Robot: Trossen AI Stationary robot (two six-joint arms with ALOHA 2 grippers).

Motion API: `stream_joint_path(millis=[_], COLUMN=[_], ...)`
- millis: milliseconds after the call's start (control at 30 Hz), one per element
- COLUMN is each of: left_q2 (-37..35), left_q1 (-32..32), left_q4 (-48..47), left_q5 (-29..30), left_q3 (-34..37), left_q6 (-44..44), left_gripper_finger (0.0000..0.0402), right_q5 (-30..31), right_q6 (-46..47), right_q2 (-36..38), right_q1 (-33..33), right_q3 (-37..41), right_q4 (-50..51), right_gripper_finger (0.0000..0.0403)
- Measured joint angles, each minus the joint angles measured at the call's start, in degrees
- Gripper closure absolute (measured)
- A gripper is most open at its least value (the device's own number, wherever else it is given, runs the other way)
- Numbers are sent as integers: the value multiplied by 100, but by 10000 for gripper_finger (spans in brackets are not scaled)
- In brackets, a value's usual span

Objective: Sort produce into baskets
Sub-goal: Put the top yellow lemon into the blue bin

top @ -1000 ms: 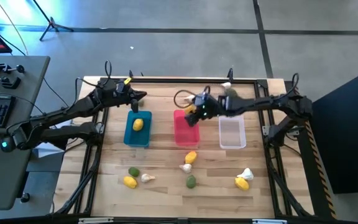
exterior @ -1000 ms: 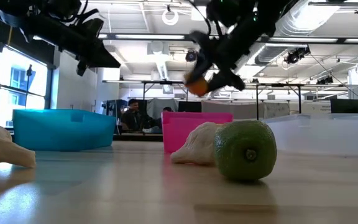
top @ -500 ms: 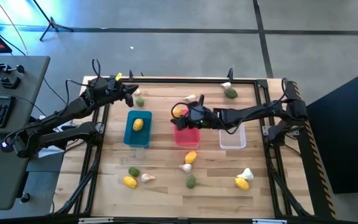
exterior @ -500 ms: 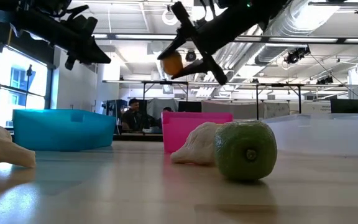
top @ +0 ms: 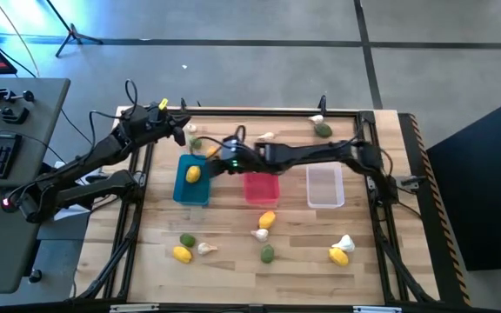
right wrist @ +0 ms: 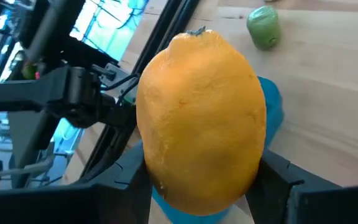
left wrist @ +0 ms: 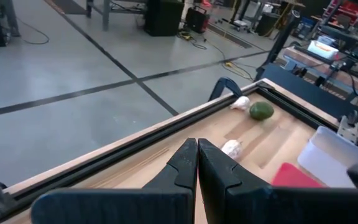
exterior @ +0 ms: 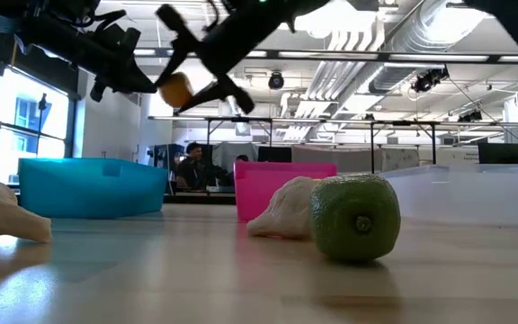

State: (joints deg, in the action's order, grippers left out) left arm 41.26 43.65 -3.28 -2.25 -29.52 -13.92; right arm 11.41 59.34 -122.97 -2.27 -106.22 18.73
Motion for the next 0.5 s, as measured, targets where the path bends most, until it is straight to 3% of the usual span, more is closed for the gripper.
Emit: stream_joint_path(millis=[300,433,500], left_q2=[-194,-252,-260], left_q1=[263,335,359], left_q4=[7,12,6], left_q5=[6,5,0], left_q3=[0,0,0], left_q6=[-159,-236,-213], left_gripper_finger=[401,401,401], right_q5=[-90,-92,-150], right_q6=[505,655,821], right_q2=[-1639,-2064,-2098], right_q1=[-48,-73,-86], right_q3=[-2285,-2890,-2784], right_q4=[1417,1986,1876], right_gripper_finger=[228,228,228])
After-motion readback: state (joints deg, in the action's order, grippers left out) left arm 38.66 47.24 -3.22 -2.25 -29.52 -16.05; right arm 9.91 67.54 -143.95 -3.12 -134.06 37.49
